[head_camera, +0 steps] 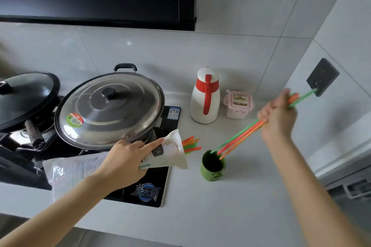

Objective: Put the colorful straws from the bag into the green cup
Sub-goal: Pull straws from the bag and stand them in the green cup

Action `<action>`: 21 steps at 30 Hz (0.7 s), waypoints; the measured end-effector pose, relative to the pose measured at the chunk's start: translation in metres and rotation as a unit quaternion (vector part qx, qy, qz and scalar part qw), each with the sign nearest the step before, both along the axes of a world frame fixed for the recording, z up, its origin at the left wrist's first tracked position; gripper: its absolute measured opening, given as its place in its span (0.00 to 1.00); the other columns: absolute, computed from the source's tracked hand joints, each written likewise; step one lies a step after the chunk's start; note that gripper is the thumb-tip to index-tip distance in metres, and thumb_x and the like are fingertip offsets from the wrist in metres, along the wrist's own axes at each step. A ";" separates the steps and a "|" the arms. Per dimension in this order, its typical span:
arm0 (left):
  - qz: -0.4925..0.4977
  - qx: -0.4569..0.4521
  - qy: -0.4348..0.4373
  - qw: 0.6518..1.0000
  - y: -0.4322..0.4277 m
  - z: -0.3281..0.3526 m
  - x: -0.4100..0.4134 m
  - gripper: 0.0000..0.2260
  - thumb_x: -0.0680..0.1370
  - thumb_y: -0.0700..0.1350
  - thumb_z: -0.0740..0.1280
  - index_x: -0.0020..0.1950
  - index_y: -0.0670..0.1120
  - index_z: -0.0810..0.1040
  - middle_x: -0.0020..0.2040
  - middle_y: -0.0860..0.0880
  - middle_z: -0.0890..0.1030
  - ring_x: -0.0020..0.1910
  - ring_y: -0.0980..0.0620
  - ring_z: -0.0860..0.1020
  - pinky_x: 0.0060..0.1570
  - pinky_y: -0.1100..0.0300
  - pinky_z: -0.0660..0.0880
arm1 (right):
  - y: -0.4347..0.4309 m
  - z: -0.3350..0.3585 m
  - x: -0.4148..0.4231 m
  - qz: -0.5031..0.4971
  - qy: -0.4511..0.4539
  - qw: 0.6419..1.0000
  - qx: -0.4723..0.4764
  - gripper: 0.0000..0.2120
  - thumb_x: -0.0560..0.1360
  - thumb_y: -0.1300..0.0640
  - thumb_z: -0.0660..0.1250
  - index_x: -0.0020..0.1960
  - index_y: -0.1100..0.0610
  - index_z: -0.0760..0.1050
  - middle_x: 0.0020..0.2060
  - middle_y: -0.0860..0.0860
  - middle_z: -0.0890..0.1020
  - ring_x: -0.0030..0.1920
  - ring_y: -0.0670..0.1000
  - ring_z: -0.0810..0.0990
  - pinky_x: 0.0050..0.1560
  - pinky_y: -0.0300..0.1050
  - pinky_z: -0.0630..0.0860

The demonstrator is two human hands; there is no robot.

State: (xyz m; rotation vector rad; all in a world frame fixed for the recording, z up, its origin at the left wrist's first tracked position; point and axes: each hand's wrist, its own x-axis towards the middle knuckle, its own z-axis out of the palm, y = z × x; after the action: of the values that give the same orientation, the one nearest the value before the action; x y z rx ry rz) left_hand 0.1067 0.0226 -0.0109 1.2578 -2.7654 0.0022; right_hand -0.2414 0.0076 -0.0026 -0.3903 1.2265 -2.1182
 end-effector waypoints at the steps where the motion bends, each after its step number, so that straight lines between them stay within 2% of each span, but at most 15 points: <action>1: 0.001 0.001 -0.004 1.000 0.000 0.000 0.001 0.36 0.59 0.42 0.76 0.66 0.50 0.73 0.32 0.49 0.78 0.27 0.47 0.76 0.29 0.56 0.76 | -0.004 -0.014 0.015 0.021 0.027 0.999 0.017 0.23 0.80 0.49 0.59 0.28 0.51 0.59 0.16 0.44 0.60 0.16 0.43 0.57 0.20 0.33 0.54; 5: -0.010 -0.012 -0.019 1.000 -0.001 0.000 0.003 0.37 0.56 0.42 0.77 0.65 0.49 0.74 0.31 0.49 0.78 0.26 0.46 0.76 0.30 0.56 0.75 | -0.010 -0.072 0.054 0.112 0.138 0.979 0.095 0.22 0.78 0.50 0.62 0.27 0.52 0.60 0.17 0.44 0.63 0.19 0.43 0.60 0.21 0.36 0.59; 8: -0.022 -0.041 -0.046 0.998 -0.003 0.002 0.002 0.38 0.53 0.44 0.79 0.63 0.49 0.76 0.30 0.50 0.79 0.24 0.50 0.75 0.28 0.60 0.73 | -0.005 -0.104 0.054 0.167 0.204 0.951 0.163 0.19 0.75 0.50 0.66 0.28 0.54 0.68 0.20 0.46 0.72 0.23 0.45 0.71 0.31 0.39 0.70; 11: -0.036 -0.051 -0.064 0.996 -0.008 0.000 0.000 0.37 0.59 0.47 0.77 0.67 0.52 0.71 0.35 0.51 0.81 0.28 0.50 0.76 0.32 0.60 0.73 | -0.004 -0.100 0.045 0.186 0.160 0.951 0.189 0.05 0.73 0.57 0.70 0.40 0.55 0.75 0.30 0.48 0.81 0.33 0.45 0.80 0.44 0.45 0.74; 12: -0.040 -0.049 -0.066 0.996 -0.009 -0.001 -0.003 0.37 0.63 0.49 0.74 0.71 0.55 0.65 0.39 0.50 0.81 0.33 0.50 0.77 0.36 0.59 0.73 | -0.005 -0.091 0.039 0.173 0.166 0.950 0.200 0.07 0.72 0.57 0.71 0.47 0.56 0.75 0.37 0.49 0.82 0.38 0.47 0.81 0.48 0.47 0.74; 13: -0.045 -0.047 -0.069 0.995 -0.012 -0.001 -0.004 0.36 0.67 0.51 0.70 0.73 0.57 0.58 0.43 0.51 0.80 0.37 0.50 0.77 0.40 0.58 0.72 | -0.005 -0.080 0.032 0.145 0.212 0.939 0.229 0.15 0.71 0.56 0.72 0.54 0.58 0.73 0.44 0.52 0.81 0.45 0.49 0.81 0.52 0.49 0.73; 15: -0.052 -0.047 -0.071 0.995 -0.017 -0.001 -0.007 0.35 0.71 0.53 0.65 0.74 0.59 0.50 0.48 0.52 0.79 0.42 0.51 0.76 0.44 0.58 0.71 | 0.007 -0.057 0.020 0.003 0.367 0.882 0.295 0.28 0.71 0.50 0.71 0.66 0.61 0.68 0.59 0.56 0.78 0.59 0.54 0.77 0.60 0.50 0.71; 16: -0.056 -0.053 -0.071 0.994 -0.020 0.001 -0.009 0.35 0.71 0.53 0.64 0.74 0.59 0.49 0.49 0.52 0.79 0.41 0.51 0.76 0.43 0.58 0.71 | 0.018 -0.045 0.018 -0.087 0.409 0.865 0.276 0.28 0.73 0.48 0.69 0.67 0.62 0.67 0.61 0.58 0.77 0.61 0.54 0.76 0.62 0.47 0.70; 17: -0.062 -0.065 -0.076 0.993 -0.022 0.004 -0.010 0.36 0.72 0.54 0.64 0.74 0.59 0.48 0.49 0.52 0.79 0.41 0.51 0.76 0.42 0.58 0.69 | 0.032 -0.037 0.022 -0.140 0.412 0.871 0.227 0.24 0.74 0.47 0.65 0.64 0.61 0.69 0.59 0.57 0.79 0.59 0.51 0.77 0.60 0.41 0.71; 18: -0.070 -0.082 -0.089 0.990 -0.025 0.007 -0.013 0.36 0.72 0.55 0.63 0.74 0.59 0.47 0.50 0.52 0.78 0.41 0.51 0.76 0.42 0.58 0.68 | 0.046 -0.036 0.031 -0.142 0.386 0.894 0.180 0.19 0.75 0.47 0.63 0.60 0.58 0.72 0.55 0.54 0.81 0.55 0.45 0.79 0.56 0.35 0.71; 19: -0.081 -0.102 -0.110 0.985 -0.027 0.011 -0.014 0.37 0.72 0.57 0.62 0.74 0.59 0.43 0.51 0.52 0.78 0.41 0.52 0.75 0.41 0.58 0.66 | 0.058 -0.035 0.045 -0.099 0.331 0.927 0.146 0.13 0.76 0.47 0.62 0.55 0.54 0.74 0.50 0.52 0.81 0.50 0.42 0.79 0.53 0.32 0.72; 20: -0.092 -0.125 -0.133 0.979 -0.030 0.015 -0.016 0.37 0.73 0.59 0.61 0.73 0.58 0.39 0.51 0.52 0.77 0.41 0.52 0.75 0.41 0.58 0.65 | 0.066 -0.037 0.062 -0.027 0.250 0.957 0.143 0.09 0.76 0.48 0.62 0.51 0.52 0.74 0.47 0.52 0.81 0.48 0.43 0.79 0.53 0.34 0.73; 21: -0.105 -0.150 -0.155 0.971 -0.033 0.020 -0.018 0.38 0.73 0.60 0.60 0.72 0.57 0.36 0.51 0.52 0.77 0.40 0.51 0.75 0.40 0.57 0.65 | 0.072 -0.043 0.077 0.062 0.151 0.973 0.163 0.07 0.76 0.49 0.64 0.49 0.52 0.74 0.46 0.53 0.79 0.49 0.47 0.79 0.56 0.39 0.75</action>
State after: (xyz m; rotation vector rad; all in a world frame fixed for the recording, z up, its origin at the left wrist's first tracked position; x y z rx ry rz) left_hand 0.0888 -0.0105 0.0086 0.9548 -2.9871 0.6255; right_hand -0.1642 0.0793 -0.0456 -0.6392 1.6463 -1.7539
